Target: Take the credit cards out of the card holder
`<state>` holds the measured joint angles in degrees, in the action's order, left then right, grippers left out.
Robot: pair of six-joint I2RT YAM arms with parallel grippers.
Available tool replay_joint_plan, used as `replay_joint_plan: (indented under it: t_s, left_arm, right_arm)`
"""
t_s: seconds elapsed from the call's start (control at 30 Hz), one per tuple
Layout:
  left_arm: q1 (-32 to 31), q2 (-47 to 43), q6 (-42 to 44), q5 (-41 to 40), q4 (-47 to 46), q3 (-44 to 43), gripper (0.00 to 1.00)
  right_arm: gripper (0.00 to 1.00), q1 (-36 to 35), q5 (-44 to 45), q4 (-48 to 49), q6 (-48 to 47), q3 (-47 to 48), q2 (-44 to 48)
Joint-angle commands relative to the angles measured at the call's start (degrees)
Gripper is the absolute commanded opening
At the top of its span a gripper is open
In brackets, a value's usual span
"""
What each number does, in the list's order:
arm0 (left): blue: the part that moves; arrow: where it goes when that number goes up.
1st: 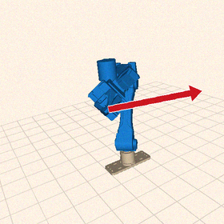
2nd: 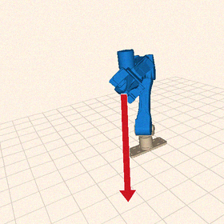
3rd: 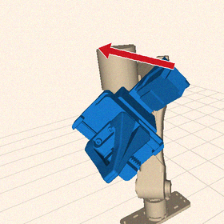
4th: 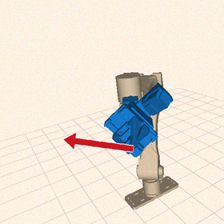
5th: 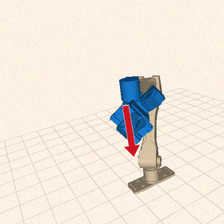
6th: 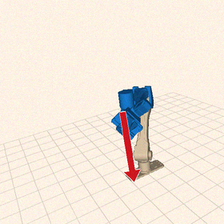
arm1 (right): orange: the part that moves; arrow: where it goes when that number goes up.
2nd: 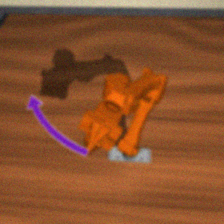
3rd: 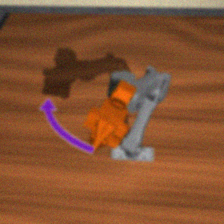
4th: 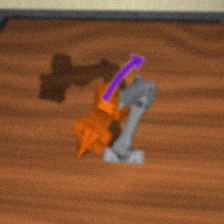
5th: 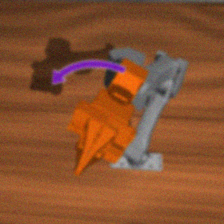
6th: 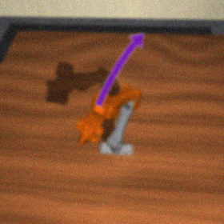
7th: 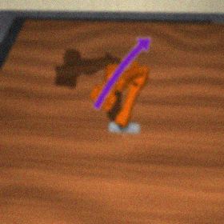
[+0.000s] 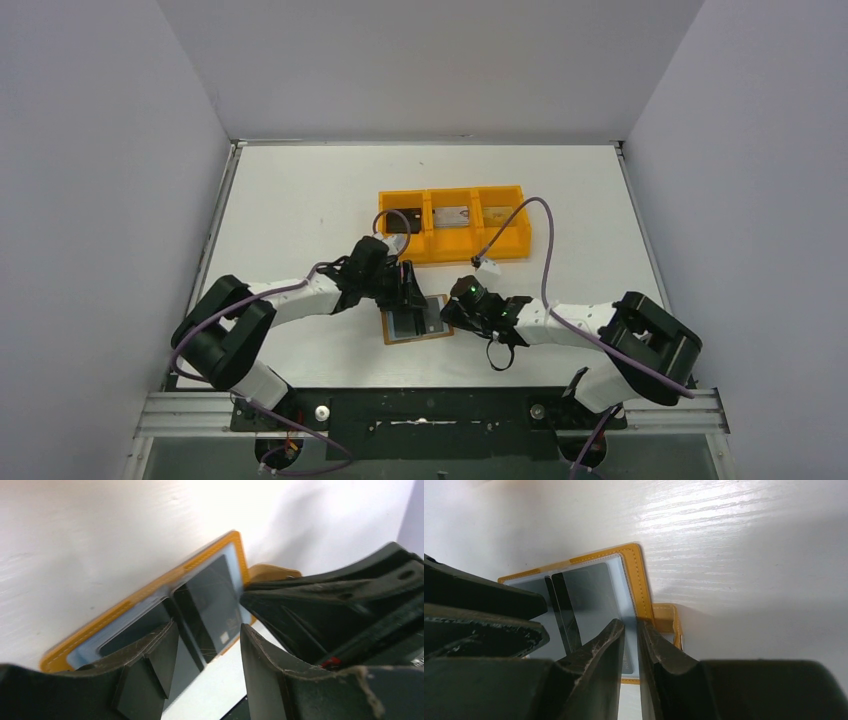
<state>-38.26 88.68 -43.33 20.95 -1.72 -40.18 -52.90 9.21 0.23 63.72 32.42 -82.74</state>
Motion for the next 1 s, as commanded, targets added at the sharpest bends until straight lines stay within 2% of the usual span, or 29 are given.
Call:
replay_joint_plan:
  t_s: [0.0, 0.13, 0.37, 0.8, 0.9, 0.97]
  left_arm:
    - [-0.09, -0.36, -2.57, -6.51, -1.16, 2.11, 0.49]
    - [-0.07, -0.43, -4.46, -6.48, -5.38, 6.02, 0.51]
    - [-0.28, 3.57, -3.99, -8.78, -2.42, 5.62, 0.52]
    - [-0.33, 3.09, -7.12, -10.06, -6.97, 11.29, 0.51]
    - [-0.33, 2.92, -7.11, -8.36, -8.46, 11.35, 0.46]
    - [-0.32, 2.39, -7.25, -7.41, -9.24, 11.48, 0.39]
  right_arm:
    - [0.19, 0.13, -0.9, -1.89, 0.87, -2.01, -2.6]
    - [0.19, -0.01, -1.42, -1.08, 0.98, -2.15, -3.02]
    - [0.18, 0.08, -3.52, 3.15, 2.2, -3.88, -2.53]
    - [0.17, -0.05, -6.32, 5.9, 3.0, -4.04, -5.11]
    - [0.17, 0.02, -6.74, 6.17, 2.91, -3.83, -5.07]
    - [0.16, 0.01, -6.75, 5.88, 2.97, -3.54, -5.14]
